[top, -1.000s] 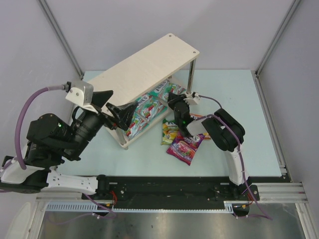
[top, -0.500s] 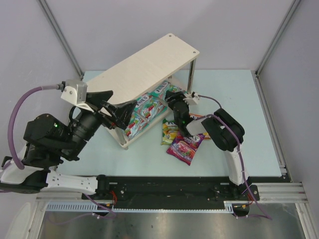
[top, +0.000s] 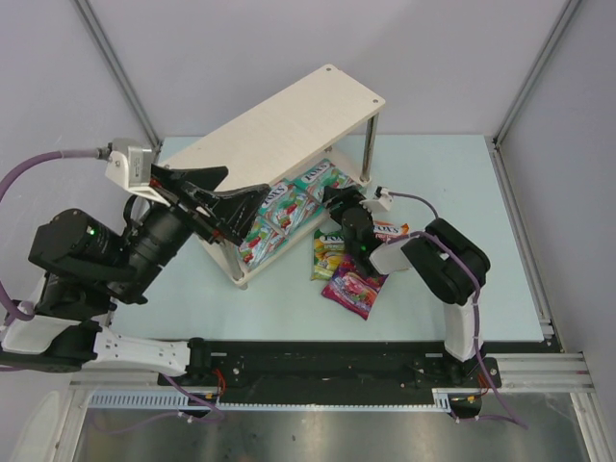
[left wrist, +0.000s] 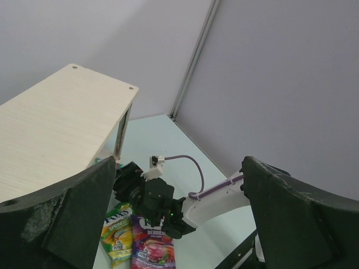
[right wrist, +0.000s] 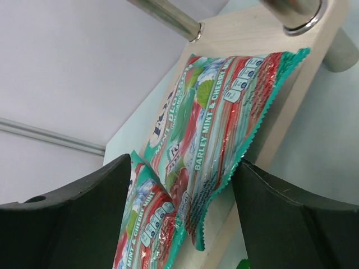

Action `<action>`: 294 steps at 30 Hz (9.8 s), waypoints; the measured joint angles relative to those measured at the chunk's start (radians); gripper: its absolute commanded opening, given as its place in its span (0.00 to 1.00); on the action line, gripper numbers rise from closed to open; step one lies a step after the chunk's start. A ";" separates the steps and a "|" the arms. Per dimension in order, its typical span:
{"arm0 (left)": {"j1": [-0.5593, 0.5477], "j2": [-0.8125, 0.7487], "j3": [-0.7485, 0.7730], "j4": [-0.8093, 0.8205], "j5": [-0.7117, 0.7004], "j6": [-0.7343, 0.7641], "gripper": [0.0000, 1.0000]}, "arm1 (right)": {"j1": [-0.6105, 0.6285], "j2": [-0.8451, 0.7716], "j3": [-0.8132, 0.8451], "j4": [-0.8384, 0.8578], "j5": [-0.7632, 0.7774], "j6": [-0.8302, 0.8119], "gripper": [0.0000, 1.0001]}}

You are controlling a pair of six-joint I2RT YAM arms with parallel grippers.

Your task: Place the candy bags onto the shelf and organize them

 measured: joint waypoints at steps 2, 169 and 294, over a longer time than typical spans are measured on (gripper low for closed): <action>0.000 0.005 0.010 0.000 0.009 -0.008 1.00 | -0.003 -0.022 -0.025 0.002 -0.002 -0.003 0.76; 0.467 0.340 0.021 -0.017 0.817 0.104 1.00 | -0.366 -1.453 -0.515 -0.995 -1.124 -0.361 0.00; 0.671 0.067 0.035 -0.010 0.388 0.138 1.00 | 0.211 -0.536 0.436 -0.687 -0.477 -0.374 0.02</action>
